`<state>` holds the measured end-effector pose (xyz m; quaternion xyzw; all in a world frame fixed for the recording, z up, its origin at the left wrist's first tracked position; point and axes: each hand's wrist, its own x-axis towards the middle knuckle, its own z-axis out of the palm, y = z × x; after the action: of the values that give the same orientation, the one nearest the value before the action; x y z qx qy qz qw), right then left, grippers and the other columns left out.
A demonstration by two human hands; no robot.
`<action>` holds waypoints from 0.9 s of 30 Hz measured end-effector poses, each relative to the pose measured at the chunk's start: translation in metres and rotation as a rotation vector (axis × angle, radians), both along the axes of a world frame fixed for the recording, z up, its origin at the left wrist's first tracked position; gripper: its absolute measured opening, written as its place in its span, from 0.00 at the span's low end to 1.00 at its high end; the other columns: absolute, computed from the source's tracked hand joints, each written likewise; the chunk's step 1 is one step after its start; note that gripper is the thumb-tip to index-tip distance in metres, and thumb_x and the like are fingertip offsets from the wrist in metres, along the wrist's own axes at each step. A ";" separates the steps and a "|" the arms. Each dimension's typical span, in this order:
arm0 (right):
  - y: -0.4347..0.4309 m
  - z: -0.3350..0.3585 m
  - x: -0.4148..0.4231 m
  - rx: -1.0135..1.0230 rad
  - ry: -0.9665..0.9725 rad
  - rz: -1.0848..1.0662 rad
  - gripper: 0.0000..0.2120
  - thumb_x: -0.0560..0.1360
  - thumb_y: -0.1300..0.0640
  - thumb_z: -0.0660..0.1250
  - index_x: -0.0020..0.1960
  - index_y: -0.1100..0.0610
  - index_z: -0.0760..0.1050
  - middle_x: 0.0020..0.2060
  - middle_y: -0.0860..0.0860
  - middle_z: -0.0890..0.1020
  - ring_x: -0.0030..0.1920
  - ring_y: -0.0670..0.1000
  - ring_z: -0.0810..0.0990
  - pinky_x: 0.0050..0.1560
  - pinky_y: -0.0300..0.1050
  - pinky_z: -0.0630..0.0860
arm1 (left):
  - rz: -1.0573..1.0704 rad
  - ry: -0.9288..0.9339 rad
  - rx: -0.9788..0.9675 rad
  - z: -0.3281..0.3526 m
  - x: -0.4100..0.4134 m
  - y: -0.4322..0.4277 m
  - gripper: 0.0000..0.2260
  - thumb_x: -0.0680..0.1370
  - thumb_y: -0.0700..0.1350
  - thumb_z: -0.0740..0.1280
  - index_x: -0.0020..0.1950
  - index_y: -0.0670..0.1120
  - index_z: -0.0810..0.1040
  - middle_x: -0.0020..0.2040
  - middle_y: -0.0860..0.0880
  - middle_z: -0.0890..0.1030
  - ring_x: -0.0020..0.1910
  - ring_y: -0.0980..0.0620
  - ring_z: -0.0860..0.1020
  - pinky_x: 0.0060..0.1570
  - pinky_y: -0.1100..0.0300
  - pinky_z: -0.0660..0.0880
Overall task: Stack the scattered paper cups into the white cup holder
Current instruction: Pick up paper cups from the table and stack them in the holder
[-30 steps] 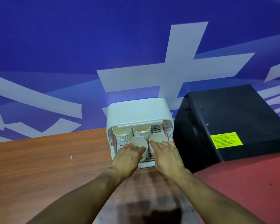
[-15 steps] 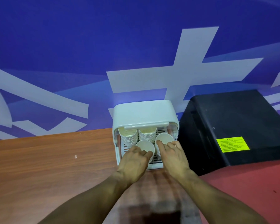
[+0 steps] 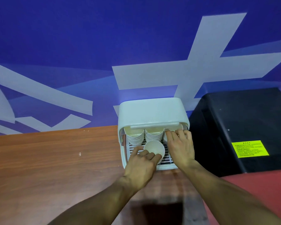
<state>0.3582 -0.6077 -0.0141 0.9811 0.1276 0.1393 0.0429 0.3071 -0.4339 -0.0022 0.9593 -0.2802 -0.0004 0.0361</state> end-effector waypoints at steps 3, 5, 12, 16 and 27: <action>0.003 -0.009 0.009 -0.037 0.030 -0.037 0.22 0.67 0.66 0.70 0.61 0.63 0.72 0.51 0.60 0.80 0.54 0.63 0.75 0.59 0.59 0.70 | 0.003 0.009 -0.039 -0.001 0.002 0.000 0.15 0.64 0.43 0.73 0.49 0.53 0.79 0.35 0.54 0.80 0.36 0.50 0.78 0.49 0.55 0.69; 0.005 -0.012 0.016 -0.050 0.065 -0.064 0.23 0.67 0.67 0.71 0.61 0.63 0.71 0.53 0.62 0.79 0.56 0.65 0.75 0.63 0.62 0.68 | 0.006 0.008 -0.054 -0.002 0.003 -0.001 0.15 0.65 0.42 0.73 0.49 0.53 0.79 0.35 0.54 0.80 0.36 0.49 0.78 0.48 0.56 0.71; 0.010 -0.011 0.031 -0.053 0.132 -0.153 0.18 0.61 0.68 0.74 0.50 0.62 0.79 0.44 0.62 0.81 0.47 0.64 0.78 0.52 0.59 0.75 | 0.003 0.002 -0.096 -0.006 0.004 0.002 0.14 0.66 0.43 0.73 0.50 0.52 0.79 0.36 0.53 0.80 0.37 0.48 0.78 0.47 0.56 0.73; 0.012 -0.016 0.030 -0.070 0.127 -0.128 0.18 0.64 0.67 0.72 0.53 0.62 0.77 0.47 0.62 0.81 0.51 0.64 0.77 0.56 0.61 0.71 | 0.007 -0.004 -0.105 -0.007 0.003 0.002 0.13 0.66 0.42 0.73 0.50 0.52 0.79 0.36 0.53 0.80 0.37 0.48 0.78 0.46 0.56 0.74; -0.006 0.010 -0.018 0.336 -0.038 0.042 0.25 0.65 0.70 0.61 0.61 0.62 0.72 0.56 0.56 0.78 0.56 0.57 0.77 0.51 0.49 0.78 | 0.001 -0.055 -0.138 -0.007 0.002 -0.017 0.16 0.64 0.40 0.75 0.49 0.51 0.80 0.36 0.53 0.80 0.38 0.49 0.78 0.45 0.56 0.75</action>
<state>0.3403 -0.6142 -0.0039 0.9688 0.1220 0.1779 -0.1223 0.3095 -0.4513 -0.0091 0.9543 -0.2801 0.0451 0.0943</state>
